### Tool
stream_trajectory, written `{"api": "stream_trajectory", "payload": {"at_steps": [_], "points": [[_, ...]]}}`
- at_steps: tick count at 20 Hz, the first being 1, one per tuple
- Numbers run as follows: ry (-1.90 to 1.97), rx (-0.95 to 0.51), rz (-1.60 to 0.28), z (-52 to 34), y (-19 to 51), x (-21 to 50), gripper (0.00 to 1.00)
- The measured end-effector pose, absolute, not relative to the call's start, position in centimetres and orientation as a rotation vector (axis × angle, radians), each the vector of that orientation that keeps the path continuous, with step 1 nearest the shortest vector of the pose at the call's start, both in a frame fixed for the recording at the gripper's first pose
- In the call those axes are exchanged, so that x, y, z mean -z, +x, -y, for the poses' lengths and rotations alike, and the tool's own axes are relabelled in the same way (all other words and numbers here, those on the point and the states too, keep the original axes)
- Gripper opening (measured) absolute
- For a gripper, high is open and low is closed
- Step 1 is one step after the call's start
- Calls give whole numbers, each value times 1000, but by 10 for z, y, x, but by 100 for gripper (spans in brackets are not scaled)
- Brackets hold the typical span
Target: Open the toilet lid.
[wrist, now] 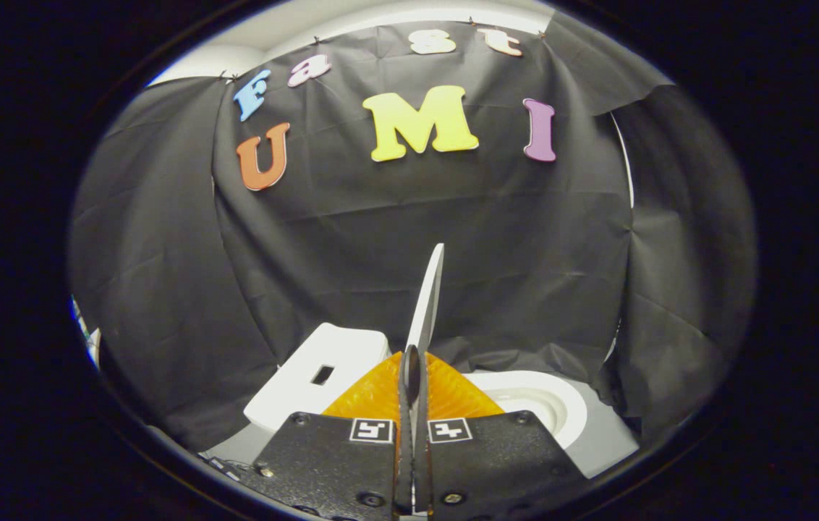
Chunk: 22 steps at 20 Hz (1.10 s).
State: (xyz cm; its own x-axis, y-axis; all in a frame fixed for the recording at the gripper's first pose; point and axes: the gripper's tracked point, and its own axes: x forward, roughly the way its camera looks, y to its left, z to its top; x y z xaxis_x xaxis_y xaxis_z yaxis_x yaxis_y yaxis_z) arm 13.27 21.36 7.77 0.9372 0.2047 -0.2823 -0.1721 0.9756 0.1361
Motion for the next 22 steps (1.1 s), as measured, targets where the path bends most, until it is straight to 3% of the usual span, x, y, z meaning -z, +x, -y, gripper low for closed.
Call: {"api": "stream_trajectory", "payload": {"at_steps": [22], "points": [[-143, -219, -231, -335, 135, -78, 5]]}}
